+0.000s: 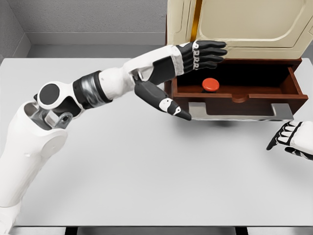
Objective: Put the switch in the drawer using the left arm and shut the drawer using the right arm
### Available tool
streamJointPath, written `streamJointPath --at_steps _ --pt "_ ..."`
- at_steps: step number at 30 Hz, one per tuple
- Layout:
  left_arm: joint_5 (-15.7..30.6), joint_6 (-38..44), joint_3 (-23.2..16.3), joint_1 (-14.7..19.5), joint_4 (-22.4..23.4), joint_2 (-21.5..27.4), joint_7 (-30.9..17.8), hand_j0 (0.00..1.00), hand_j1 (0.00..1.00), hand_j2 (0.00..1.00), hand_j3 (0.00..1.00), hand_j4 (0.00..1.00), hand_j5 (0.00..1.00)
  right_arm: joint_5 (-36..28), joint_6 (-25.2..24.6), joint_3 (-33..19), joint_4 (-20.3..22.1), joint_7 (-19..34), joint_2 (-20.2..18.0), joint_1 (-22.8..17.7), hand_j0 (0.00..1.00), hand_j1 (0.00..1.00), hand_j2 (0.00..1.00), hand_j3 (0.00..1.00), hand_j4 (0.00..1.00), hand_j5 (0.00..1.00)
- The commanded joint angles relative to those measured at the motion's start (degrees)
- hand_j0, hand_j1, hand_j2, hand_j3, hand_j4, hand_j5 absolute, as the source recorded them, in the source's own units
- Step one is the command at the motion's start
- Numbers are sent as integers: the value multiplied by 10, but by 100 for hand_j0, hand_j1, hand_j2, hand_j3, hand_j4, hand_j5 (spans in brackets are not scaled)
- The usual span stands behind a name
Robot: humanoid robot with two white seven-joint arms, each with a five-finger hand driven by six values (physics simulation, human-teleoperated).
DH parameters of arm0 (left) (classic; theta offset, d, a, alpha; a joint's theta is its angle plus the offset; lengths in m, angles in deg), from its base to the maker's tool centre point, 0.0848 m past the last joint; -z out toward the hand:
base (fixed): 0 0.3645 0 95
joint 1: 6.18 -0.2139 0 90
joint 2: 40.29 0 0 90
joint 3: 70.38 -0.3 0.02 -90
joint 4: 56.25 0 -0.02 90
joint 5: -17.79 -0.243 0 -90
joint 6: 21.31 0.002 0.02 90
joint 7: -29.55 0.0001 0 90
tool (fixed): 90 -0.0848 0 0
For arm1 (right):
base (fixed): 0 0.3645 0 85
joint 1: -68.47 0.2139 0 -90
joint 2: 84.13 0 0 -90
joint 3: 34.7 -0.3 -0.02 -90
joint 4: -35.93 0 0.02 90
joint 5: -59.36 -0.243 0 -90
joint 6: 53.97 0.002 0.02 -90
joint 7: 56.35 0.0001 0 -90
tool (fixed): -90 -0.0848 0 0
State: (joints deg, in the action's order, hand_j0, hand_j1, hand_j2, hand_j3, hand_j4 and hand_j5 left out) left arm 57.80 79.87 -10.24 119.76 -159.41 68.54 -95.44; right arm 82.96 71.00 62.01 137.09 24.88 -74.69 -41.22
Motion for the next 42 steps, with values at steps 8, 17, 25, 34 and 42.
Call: streamJointPath --at_steps 8,17,25,34,42 --pt "-32 128 -4 9 3 16 19 100 100 100 100 100 100 -3 0 0 0 -1 -1 0 61 61 61 61 61 61" --pt "-43 143 -17 40 70 0 53 100 100 100 100 100 100 -3 0 0 1 -2 -1 0 61 61 61 61 61 61" --pt "-43 143 -55 50 94 -28 53 100 100 100 100 100 100 -3 0 0 0 -2 -1 0 61 61 61 61 61 61" --pt "-37 177 -49 51 86 -20 53 100 100 100 100 100 100 -3 0 0 0 -2 -1 0 61 61 61 61 61 61" --pt "-38 203 -42 58 87 -12 53 100 100 100 100 100 100 -3 0 0 0 -2 -1 0 61 61 61 61 61 61"
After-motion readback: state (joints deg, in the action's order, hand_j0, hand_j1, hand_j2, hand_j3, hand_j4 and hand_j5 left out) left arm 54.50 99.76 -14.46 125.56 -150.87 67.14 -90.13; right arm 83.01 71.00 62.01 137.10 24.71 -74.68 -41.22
